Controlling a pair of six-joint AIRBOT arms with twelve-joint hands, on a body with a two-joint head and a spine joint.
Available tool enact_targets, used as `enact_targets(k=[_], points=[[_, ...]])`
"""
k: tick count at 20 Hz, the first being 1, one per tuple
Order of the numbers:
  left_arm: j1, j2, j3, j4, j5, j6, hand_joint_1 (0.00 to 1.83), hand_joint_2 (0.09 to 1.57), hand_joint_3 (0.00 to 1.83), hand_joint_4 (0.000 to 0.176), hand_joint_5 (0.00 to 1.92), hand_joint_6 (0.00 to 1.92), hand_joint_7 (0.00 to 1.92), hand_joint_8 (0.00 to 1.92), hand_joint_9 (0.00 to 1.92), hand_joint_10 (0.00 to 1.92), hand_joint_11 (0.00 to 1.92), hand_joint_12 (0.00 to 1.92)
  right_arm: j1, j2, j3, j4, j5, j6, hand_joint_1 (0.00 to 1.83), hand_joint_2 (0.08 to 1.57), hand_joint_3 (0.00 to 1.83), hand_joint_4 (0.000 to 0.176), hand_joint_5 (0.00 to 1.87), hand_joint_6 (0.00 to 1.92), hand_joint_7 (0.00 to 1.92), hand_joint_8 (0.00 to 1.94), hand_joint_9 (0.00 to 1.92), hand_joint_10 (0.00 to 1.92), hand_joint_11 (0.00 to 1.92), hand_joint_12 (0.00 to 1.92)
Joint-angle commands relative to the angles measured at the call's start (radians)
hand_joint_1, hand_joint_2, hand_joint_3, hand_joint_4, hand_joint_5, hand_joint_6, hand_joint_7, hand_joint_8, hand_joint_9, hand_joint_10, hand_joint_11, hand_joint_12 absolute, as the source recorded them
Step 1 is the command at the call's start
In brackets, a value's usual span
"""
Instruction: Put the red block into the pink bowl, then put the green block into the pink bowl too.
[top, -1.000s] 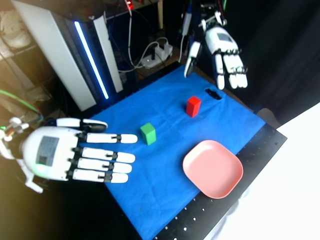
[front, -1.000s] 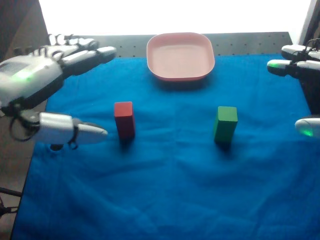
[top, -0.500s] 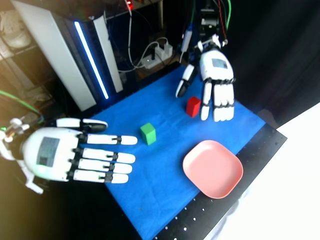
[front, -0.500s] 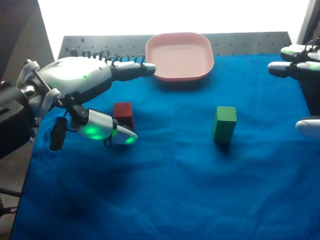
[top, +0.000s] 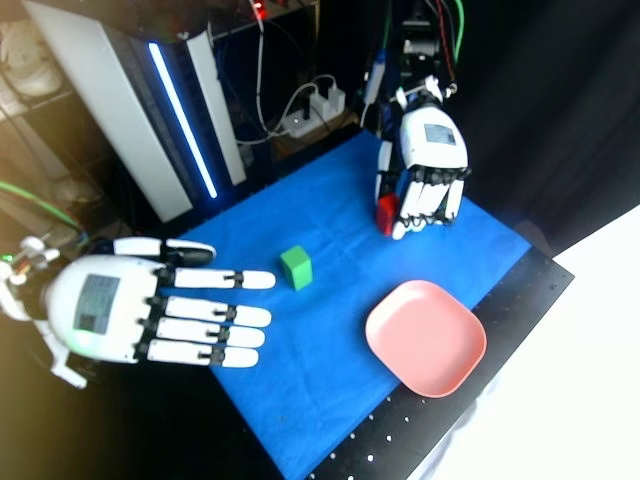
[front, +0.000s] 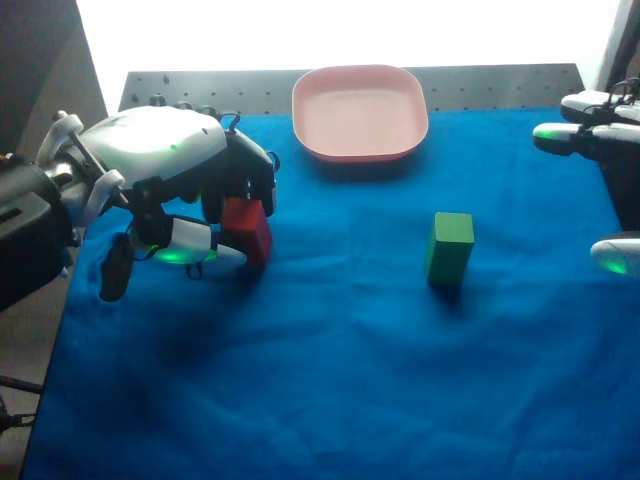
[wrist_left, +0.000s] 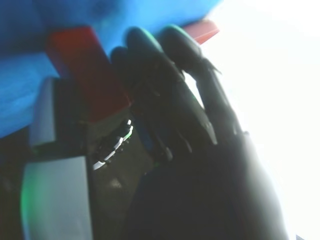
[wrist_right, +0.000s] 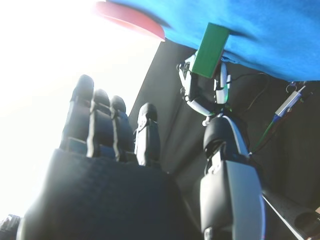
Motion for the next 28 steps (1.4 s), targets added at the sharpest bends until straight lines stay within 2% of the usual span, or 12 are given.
enact_targets(k=[1, 4, 9, 11, 13, 14, 17, 19, 20, 24, 26, 28], points=[[-0.014, -0.004, 0.007, 0.0, -0.112, -0.003, 1.26, 1.13, 0.0, 0.0, 0.85, 0.95, 1.06, 1.07, 0.95, 0.93, 0.73, 1.57, 0.013, 0.001, 0.005, 0.033, 0.115, 0.009, 0.46, 1.14, 0.0, 0.158, 0.24, 0.0, 0.09, 0.0, 0.08, 0.01, 0.02, 0.31], [-0.025, -0.01, 0.014, 0.0, -0.116, -0.003, 1.14, 1.1, 0.0, 0.0, 1.02, 0.9, 1.04, 0.87, 0.94, 1.29, 0.77, 1.74, 0.013, 0.001, 0.005, 0.033, 0.115, 0.009, 0.45, 1.15, 0.0, 0.137, 0.25, 0.01, 0.1, 0.0, 0.09, 0.0, 0.04, 0.31], [-0.119, -0.022, 0.04, 0.03, -0.139, -0.003, 1.13, 1.09, 0.0, 0.0, 1.03, 0.9, 0.85, 1.55, 0.91, 1.92, 1.02, 1.92, 0.013, 0.0, 0.006, 0.033, 0.115, 0.009, 0.49, 1.16, 0.0, 0.12, 0.27, 0.01, 0.11, 0.0, 0.1, 0.01, 0.06, 0.32], [-0.165, -0.051, 0.075, 0.03, -0.138, -0.003, 1.23, 1.12, 0.0, 0.0, 0.98, 0.81, 0.98, 1.19, 0.8, 1.07, 0.46, 1.59, 0.013, -0.003, 0.008, 0.033, 0.115, 0.009, 0.48, 1.16, 0.0, 0.118, 0.27, 0.0, 0.11, 0.0, 0.09, 0.0, 0.04, 0.31], [-0.204, -0.09, 0.121, 0.024, -0.124, -0.003, 1.24, 1.09, 0.0, 0.0, 0.97, 0.9, 1.1, 0.89, 0.99, 0.58, 0.61, 1.2, 0.013, -0.007, 0.011, 0.033, 0.115, 0.009, 0.48, 1.16, 0.0, 0.126, 0.26, 0.0, 0.11, 0.0, 0.12, 0.01, 0.09, 0.33], [-0.227, -0.123, 0.163, 0.009, -0.106, -0.003, 1.24, 1.09, 0.0, 0.0, 0.98, 0.88, 1.11, 0.89, 1.06, 0.53, 0.71, 1.23, 0.013, -0.012, 0.015, 0.033, 0.115, 0.009, 0.5, 1.16, 0.0, 0.13, 0.26, 0.0, 0.1, 0.0, 0.12, 0.01, 0.1, 0.34], [-0.252, -0.203, 0.263, -0.038, -0.06, -0.003, 1.23, 1.1, 0.0, 0.0, 0.96, 0.89, 1.08, 0.95, 0.88, 0.59, 0.05, 1.57, 0.014, -0.021, 0.023, 0.033, 0.115, 0.009, 0.52, 1.15, 0.0, 0.132, 0.26, 0.0, 0.12, 0.0, 0.12, 0.0, 0.07, 0.33], [-0.27, -0.257, 0.332, -0.066, -0.011, 0.013, 1.13, 1.12, 0.0, 0.0, 0.96, 0.99, 1.11, 0.61, 1.08, 0.7, 0.74, 1.5, 0.014, -0.027, 0.029, 0.032, 0.115, 0.01, 0.48, 1.15, 0.0, 0.13, 0.26, 0.0, 0.12, 0.0, 0.14, 0.01, 0.09, 0.34], [-0.284, -0.278, 0.352, -0.101, 0.026, 0.075, 1.23, 1.09, 0.0, 0.0, 0.98, 0.87, 1.14, 0.82, 1.14, 0.69, 0.91, 1.36, 0.015, -0.029, 0.031, 0.031, 0.115, 0.01, 0.47, 1.15, 0.0, 0.131, 0.27, 0.0, 0.13, 0.01, 0.14, 0.01, 0.08, 0.34], [-0.302, -0.347, 0.417, -0.171, 0.091, 0.184, 1.08, 1.11, 0.0, 0.001, 0.98, 0.96, 1.1, 0.39, 1.02, 0.87, 0.83, 1.51, 0.023, -0.038, 0.041, 0.025, 0.115, 0.011, 0.46, 1.14, 0.0, 0.144, 0.27, 0.0, 0.15, 0.01, 0.15, 0.01, 0.03, 0.32], [-0.302, -0.367, 0.442, -0.178, 0.109, 0.184, 0.93, 1.01, 0.0, 0.0, 0.88, 0.12, 1.02, 0.17, 0.86, 0.82, 0.67, 1.41, 0.028, -0.043, 0.045, 0.02, 0.115, 0.012, 0.48, 1.15, 0.0, 0.131, 0.28, 0.0, 0.14, 0.0, 0.14, 0.0, 0.05, 0.33], [-0.302, -0.375, 0.453, -0.184, 0.118, 0.184, 0.86, 0.95, 0.0, 0.0, 0.73, 0.0, 0.88, 0.03, 0.77, 0.5, 0.51, 1.23, 0.029, -0.046, 0.046, 0.018, 0.115, 0.014, 0.48, 1.14, 0.0, 0.149, 0.27, 0.0, 0.13, 0.0, 0.14, 0.0, 0.08, 0.33]])
